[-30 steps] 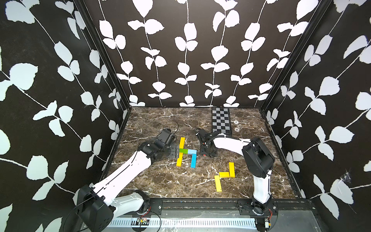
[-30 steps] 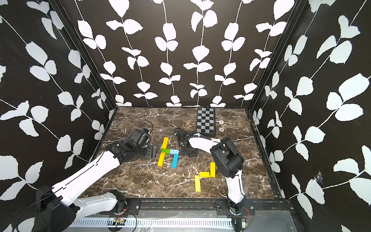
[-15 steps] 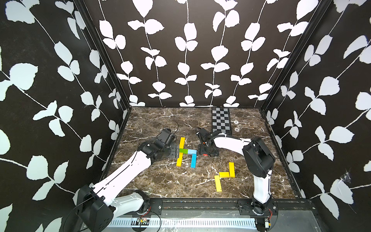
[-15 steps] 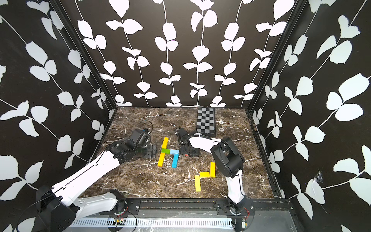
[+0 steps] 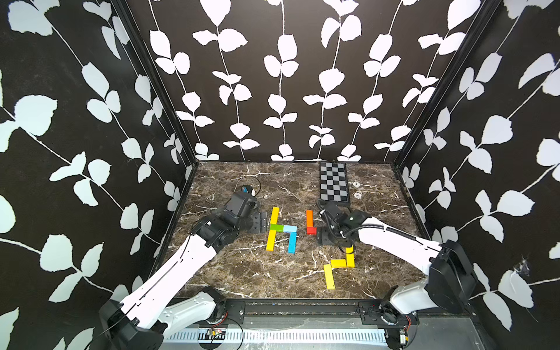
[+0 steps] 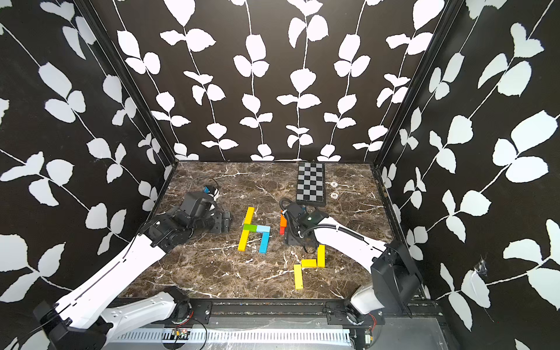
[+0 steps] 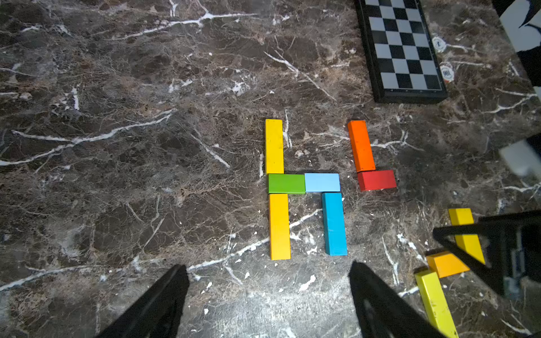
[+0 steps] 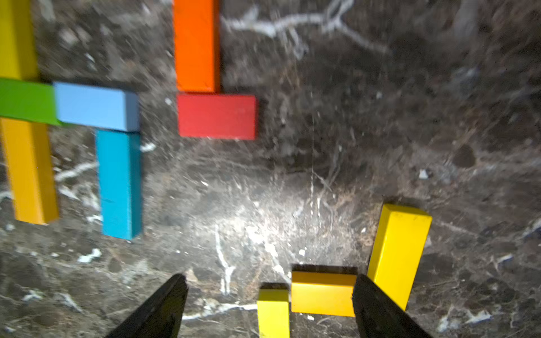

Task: Assemble the letter h with building blocks
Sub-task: Pick up the building block from the center of the board.

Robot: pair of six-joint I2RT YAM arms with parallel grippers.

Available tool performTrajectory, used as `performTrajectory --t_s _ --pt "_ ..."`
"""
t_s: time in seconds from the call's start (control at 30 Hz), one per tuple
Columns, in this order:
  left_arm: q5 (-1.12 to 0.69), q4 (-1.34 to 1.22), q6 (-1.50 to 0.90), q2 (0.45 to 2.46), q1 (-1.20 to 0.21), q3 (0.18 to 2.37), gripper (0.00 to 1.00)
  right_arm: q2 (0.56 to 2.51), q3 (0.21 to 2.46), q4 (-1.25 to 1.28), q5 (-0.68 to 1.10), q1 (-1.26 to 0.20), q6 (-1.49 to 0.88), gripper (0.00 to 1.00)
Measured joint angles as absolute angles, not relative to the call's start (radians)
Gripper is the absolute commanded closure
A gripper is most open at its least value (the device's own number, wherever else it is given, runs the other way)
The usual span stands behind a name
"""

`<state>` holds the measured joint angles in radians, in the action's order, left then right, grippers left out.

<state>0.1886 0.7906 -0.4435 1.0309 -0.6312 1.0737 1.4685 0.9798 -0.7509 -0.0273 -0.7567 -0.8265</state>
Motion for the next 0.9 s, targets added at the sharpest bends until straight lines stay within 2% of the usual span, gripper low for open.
performTrajectory --t_s 0.2,0.33,0.5,0.9 --pt "0.182 0.776 -0.444 1.031 -0.631 1.072 0.10 1.499 0.888 -0.729 0.032 -0.733 -0.822 0.13" --pt "0.171 0.773 -0.446 1.038 -0.631 1.060 0.10 1.529 0.880 -0.702 0.035 -0.717 -0.815 0.14" --pt "0.153 0.772 -0.450 1.058 -0.631 1.043 0.11 1.532 0.825 -0.666 0.043 -0.697 -0.813 0.21" --pt "0.119 0.771 -0.453 1.086 -0.627 1.038 0.11 1.494 0.775 -0.680 0.020 -0.691 -0.846 0.22"
